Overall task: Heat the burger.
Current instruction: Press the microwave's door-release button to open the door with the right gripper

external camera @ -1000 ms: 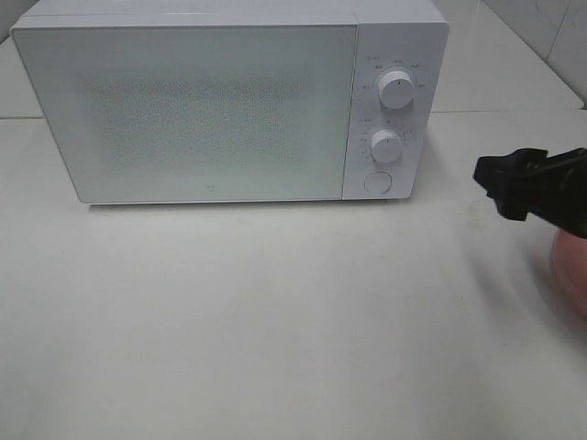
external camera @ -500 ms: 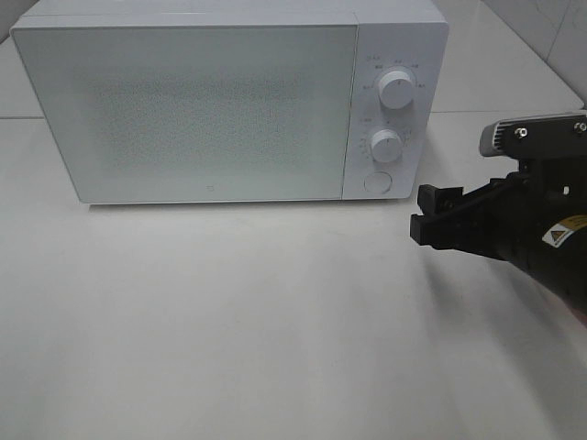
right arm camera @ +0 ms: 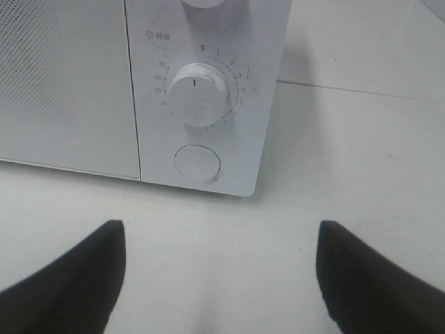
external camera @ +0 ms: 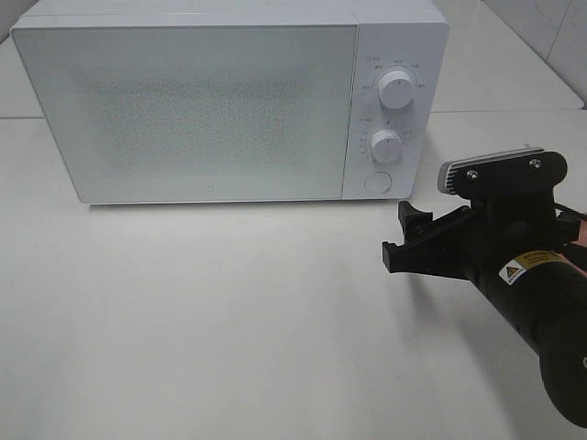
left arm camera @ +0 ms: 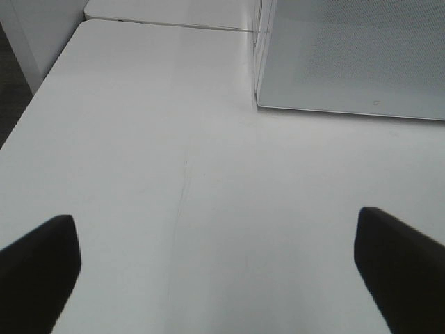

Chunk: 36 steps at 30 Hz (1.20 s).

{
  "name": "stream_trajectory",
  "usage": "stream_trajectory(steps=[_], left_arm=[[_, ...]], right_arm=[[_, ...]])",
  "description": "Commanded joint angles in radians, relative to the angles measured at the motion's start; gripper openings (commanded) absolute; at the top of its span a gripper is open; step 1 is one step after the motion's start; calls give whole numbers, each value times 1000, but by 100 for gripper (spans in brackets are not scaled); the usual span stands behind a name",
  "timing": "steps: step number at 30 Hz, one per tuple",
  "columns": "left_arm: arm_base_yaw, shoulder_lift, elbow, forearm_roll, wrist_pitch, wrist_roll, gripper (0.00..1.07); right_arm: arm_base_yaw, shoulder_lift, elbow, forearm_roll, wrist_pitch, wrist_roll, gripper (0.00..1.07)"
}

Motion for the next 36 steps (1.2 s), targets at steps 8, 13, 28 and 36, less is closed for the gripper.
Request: stream_trajectory(steps=[8, 13, 28, 36], left_arm=[[1, -14, -9, 2, -3, -9, 100], [1, -14, -9, 2, -3, -9, 100], [1, -14, -9, 2, -3, -9, 100], [1, -14, -9, 2, -3, -9, 100]], right_arm=[[4, 3, 1, -10, -30, 258, 75], [4, 3, 1, -9, -30, 487, 75], [4, 3, 1, -8, -23, 1477, 37], [4, 3, 1, -15, -23, 1574, 3]])
